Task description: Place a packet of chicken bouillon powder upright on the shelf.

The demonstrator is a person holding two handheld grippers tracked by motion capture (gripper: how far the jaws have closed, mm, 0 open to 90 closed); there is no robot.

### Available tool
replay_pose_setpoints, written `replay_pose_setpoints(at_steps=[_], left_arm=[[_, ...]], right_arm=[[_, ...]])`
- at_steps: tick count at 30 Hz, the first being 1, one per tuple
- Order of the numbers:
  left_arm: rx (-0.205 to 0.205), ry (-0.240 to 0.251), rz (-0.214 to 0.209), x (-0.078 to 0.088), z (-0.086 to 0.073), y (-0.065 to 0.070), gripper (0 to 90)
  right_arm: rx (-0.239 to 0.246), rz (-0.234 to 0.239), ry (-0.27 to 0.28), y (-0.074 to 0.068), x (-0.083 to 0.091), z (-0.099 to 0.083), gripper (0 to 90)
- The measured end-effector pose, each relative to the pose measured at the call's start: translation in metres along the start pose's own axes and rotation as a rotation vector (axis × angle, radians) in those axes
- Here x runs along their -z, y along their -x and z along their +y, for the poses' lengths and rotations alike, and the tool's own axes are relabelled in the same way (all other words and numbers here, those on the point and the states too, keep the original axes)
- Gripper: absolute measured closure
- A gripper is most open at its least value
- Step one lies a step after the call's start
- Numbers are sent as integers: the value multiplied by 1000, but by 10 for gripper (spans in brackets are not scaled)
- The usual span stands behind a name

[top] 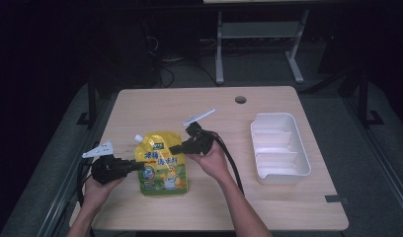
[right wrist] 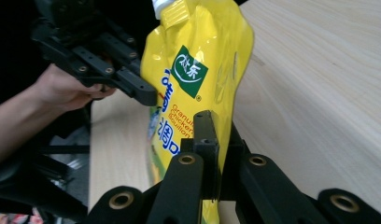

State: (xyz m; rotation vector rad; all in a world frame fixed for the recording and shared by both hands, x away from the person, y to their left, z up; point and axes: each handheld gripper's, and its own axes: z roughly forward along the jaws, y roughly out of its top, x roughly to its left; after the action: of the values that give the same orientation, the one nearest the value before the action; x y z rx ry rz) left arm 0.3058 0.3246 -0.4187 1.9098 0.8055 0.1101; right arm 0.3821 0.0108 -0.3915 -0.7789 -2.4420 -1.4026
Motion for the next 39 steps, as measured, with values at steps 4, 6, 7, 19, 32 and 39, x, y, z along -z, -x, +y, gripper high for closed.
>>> replay_pose_setpoints(at_steps=[4,6,7,19,32,39], left_arm=[[16,13,9,6,-2,-4,726],[24,18,11,8,-3,-4,698],[25,22,12,8,-3,-5,690],[-10,6,21,8,-2,-1,610],[-22,-40,75,0,-7,0,482],[-29,-61,110,-2,-8,1,406]], right_arm=[[-3,19,11,-3,4,1,896],[2,22,15,-4,6,1,897],[3,24,15,-4,8,1,897],[21,1,35,-10,30,3,898],[49,-43,29,-16,54,6,898],[66,-64,29,-19,70,9,897]])
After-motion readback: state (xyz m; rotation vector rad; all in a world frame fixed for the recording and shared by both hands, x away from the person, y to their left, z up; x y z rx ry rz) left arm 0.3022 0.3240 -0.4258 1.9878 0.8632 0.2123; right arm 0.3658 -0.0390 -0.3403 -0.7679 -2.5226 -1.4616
